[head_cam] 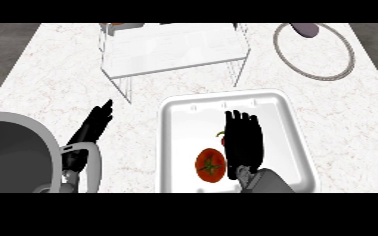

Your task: Pick the bell pepper from the tray and place it in the tiered shelf

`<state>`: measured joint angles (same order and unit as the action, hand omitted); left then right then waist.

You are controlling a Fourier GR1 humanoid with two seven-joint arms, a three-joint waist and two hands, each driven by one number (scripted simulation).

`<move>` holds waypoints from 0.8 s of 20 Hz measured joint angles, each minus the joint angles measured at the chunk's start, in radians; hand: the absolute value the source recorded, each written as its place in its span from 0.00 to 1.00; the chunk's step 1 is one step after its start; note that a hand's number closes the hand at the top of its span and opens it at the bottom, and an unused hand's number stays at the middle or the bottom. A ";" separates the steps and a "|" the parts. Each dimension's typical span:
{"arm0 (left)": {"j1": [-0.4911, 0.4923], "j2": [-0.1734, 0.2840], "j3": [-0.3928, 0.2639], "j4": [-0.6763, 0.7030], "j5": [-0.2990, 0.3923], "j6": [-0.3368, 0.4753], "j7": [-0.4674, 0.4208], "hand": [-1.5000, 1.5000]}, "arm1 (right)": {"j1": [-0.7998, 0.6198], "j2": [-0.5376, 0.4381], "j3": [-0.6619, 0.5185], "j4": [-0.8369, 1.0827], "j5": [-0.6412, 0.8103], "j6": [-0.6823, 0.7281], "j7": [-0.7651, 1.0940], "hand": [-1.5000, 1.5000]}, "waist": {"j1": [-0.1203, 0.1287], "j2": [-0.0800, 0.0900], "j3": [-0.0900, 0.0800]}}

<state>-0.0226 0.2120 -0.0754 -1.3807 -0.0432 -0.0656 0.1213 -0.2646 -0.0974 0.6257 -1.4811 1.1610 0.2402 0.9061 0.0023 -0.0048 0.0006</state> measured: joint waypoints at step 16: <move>-0.006 -0.031 0.047 -0.008 -0.032 -0.043 0.016 0.50 | 0.012 0.036 -0.030 0.031 0.124 -0.083 -0.135 1.00 | -0.003 -0.002 -0.005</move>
<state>-0.0286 0.1810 -0.0287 -1.3890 -0.0753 -0.1081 0.1373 -0.2529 -0.0612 0.5958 -1.4503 1.2848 0.1573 0.7714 -0.0010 -0.0063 -0.0046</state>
